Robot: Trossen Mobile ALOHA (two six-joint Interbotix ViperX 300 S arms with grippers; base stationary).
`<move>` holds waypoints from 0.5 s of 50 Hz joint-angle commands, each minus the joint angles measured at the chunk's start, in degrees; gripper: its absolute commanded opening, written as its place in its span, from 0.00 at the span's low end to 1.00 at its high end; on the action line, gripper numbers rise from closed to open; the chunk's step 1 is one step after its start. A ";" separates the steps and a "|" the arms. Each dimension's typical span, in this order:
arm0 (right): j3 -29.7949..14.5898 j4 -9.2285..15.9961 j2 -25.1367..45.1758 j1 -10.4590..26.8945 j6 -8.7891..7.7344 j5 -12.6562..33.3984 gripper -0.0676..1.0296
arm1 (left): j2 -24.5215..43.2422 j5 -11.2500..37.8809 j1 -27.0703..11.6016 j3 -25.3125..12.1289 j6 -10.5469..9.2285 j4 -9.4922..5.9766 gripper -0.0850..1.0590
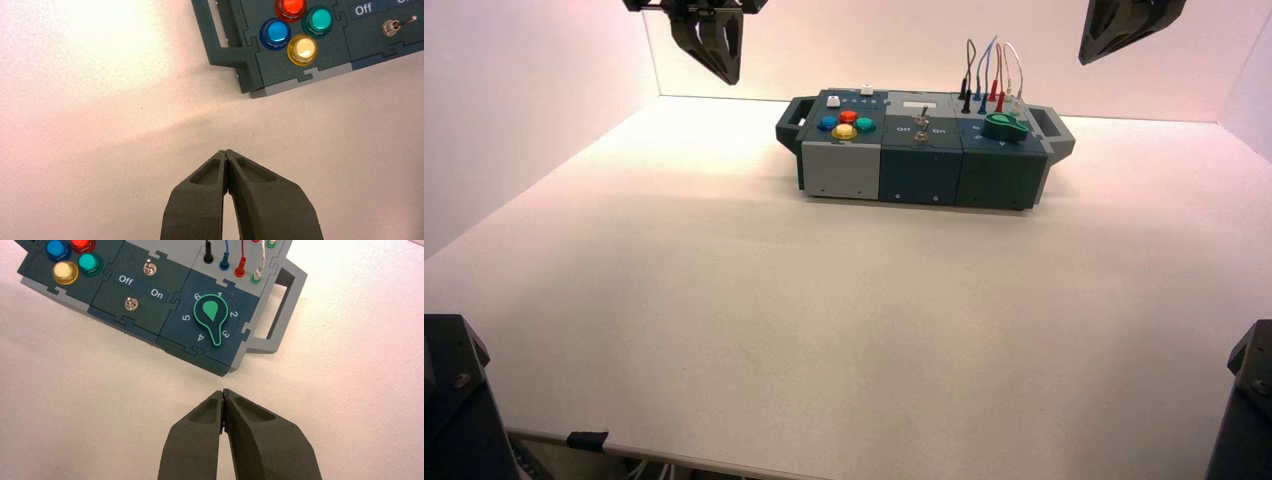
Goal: Move the box away.
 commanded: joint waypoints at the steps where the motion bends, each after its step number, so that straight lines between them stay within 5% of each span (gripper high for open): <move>1: -0.70 0.18 -1.05 0.26 0.18 -0.44 0.04 | -0.79 -0.26 0.18 -1.85 0.26 0.09 0.05; 25: -0.79 0.09 -0.62 0.26 0.18 -1.05 0.04 | -0.70 -0.26 0.18 -2.11 0.35 0.00 0.05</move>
